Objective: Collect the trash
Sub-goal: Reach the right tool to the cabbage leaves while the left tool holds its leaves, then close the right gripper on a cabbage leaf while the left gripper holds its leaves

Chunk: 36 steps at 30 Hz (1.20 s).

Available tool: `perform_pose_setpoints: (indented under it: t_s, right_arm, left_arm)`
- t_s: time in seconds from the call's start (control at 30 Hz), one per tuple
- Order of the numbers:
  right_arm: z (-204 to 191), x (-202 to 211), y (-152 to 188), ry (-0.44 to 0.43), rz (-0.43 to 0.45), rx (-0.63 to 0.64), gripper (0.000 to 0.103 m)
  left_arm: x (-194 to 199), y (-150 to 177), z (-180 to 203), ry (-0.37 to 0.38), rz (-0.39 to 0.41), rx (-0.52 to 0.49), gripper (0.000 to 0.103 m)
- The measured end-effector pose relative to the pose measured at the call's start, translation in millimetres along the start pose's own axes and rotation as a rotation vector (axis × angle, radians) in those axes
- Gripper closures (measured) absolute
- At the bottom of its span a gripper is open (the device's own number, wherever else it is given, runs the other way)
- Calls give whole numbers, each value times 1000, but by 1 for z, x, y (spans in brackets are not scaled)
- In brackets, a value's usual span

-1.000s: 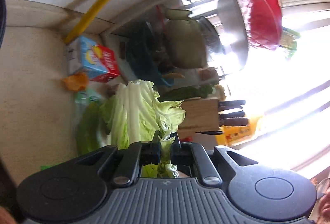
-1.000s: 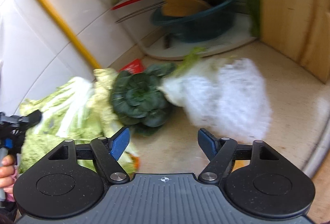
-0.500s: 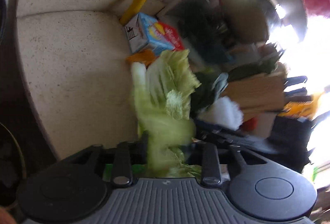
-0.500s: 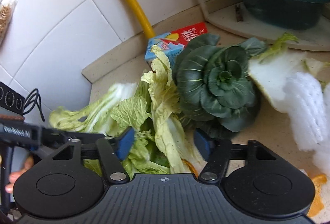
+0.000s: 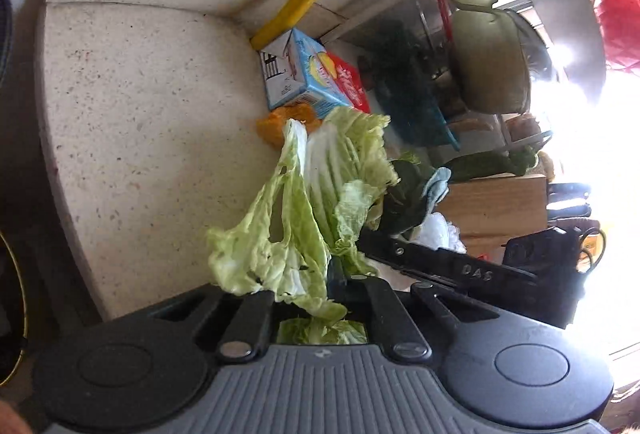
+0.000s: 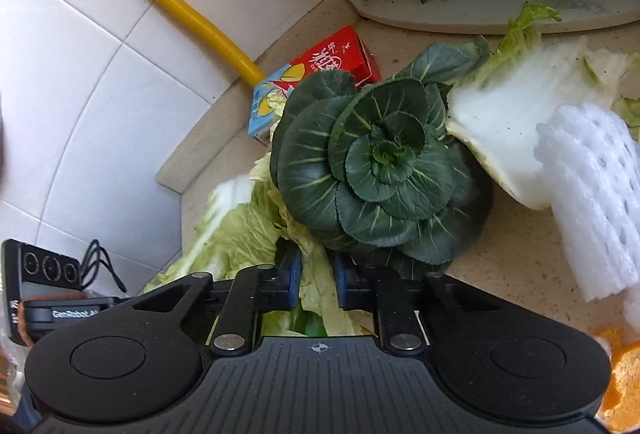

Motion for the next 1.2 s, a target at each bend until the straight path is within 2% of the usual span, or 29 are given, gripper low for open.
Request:
perform_pose_setpoints:
  t_s: [0.27,0.37,0.63,0.67,0.73,0.83,0.87,0.9,0.97,1.0,1.03,1.07,1.13,1.2]
  right_arm:
    - [8,27,-1,-127,56,-80,87]
    - [17,35,-2,-192,56,-156,89]
    - [36,48,7,-315,57,-269,89]
    - [36,48,8,-282,61,-252,85]
    - [30,42,8,-185,53,-175,84]
    - [11,33,10,-81,25,-34,67]
    - [3,28,10,-53,14,8,54]
    - [-4,23,11,-35,9,45,45]
    - [-18,8,16,5,-42,124,37]
    - [-22,2,19,42,-58,161,37]
    - [-24,-5,22,95,-64,199,39]
    - [-25,-4,27,112,-44,237,44]
    - [-23,-1,25,109,-59,218,56]
    - [-13,6,20,82,-68,157,85]
  left_arm:
    - [26,-12,15,130,84,33,100]
    - [32,-13,14,183,109,73,100]
    - [43,-16,13,232,150,108,100]
    - [43,-16,12,228,146,105,100]
    - [42,-14,10,209,135,101,100]
    - [37,-8,6,192,113,110,100]
    - [35,-7,4,190,108,112,100]
    - [34,-5,3,187,102,112,100]
    - [31,-3,2,178,93,110,100]
    - [31,-3,1,174,89,108,100]
    - [31,-2,0,168,85,109,100]
    - [31,0,-1,166,82,109,100]
    - [31,3,-4,169,81,116,100]
    - [32,5,-7,179,84,130,100]
Point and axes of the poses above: each gripper's, at about its wrist camera, not at the fingertips, and x roughly against the way its jaws point, z to its right, y to its underside, the point moved 3 cm from there along -x, roughly the way its jaws point, and after that the axes turned 15 degrees about -x, right-handed, at the moved point
